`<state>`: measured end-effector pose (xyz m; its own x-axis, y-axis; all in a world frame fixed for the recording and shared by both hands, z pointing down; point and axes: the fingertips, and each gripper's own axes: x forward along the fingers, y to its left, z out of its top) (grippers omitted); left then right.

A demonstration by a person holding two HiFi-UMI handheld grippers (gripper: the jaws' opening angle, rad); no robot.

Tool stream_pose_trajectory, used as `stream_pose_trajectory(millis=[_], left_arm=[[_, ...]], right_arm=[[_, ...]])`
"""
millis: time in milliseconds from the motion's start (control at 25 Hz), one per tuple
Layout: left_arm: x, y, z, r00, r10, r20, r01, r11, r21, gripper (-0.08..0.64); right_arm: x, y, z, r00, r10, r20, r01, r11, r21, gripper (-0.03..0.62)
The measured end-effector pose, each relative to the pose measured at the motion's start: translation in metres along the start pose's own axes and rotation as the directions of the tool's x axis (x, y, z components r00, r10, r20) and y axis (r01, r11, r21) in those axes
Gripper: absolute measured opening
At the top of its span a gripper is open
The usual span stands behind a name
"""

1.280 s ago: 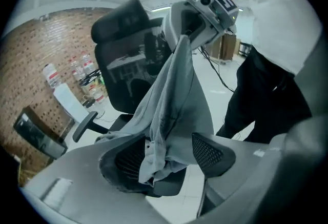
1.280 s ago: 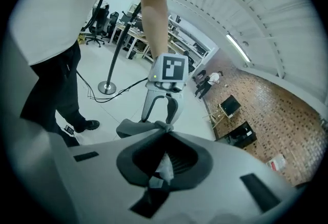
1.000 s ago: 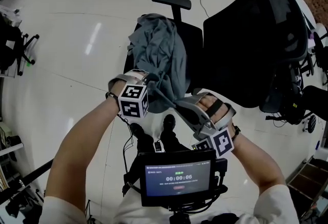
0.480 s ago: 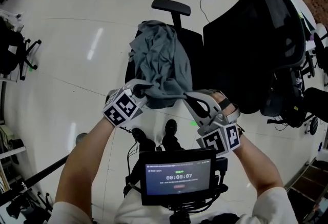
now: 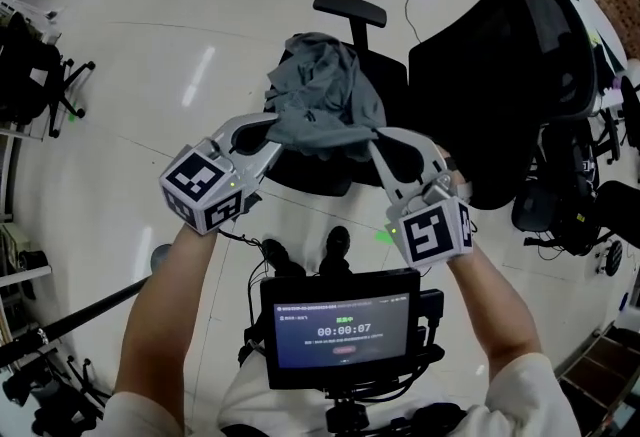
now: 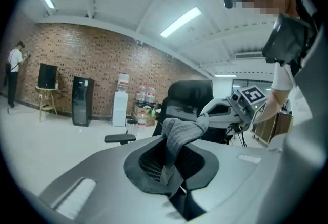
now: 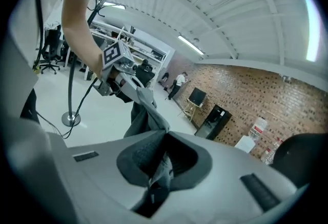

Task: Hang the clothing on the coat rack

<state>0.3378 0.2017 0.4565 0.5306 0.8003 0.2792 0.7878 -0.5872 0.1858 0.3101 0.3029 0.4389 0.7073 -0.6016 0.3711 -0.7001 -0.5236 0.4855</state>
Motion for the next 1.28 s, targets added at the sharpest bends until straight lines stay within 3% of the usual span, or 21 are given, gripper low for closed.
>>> stream_pose_trajectory(millis=[200,360,680,880,1280], left_arm=[[-0.018,0.003,0.049,0.992,0.068,0.105,-0.066,0.998,-0.026,0.014],[-0.039,0.004,0.083,0.973,0.131,0.191,-0.125,0.991,-0.045,0.014],[-0.083,-0.001,0.122,0.928,0.239,0.287,-0.226,0.971,-0.081,0.014],[-0.119,0.008,0.138,0.888,0.322,0.329,-0.308,0.947,-0.095,0.014],[-0.208,0.015,0.170,0.807,0.408,0.427,-0.391,0.911,-0.132,0.014]], right_arm=[[0.007,-0.027,0.034,0.996,-0.052,0.077,0.047,0.997,0.069,0.011],[0.014,-0.046,0.067,0.988,-0.069,0.141,0.055,0.993,0.101,0.011],[0.019,-0.062,0.129,0.967,-0.046,0.249,0.033,0.998,0.058,0.011],[0.030,-0.060,0.170,0.950,-0.001,0.313,-0.004,1.000,0.016,0.011],[0.046,-0.031,0.262,0.904,0.054,0.424,-0.049,0.999,-0.022,0.011]])
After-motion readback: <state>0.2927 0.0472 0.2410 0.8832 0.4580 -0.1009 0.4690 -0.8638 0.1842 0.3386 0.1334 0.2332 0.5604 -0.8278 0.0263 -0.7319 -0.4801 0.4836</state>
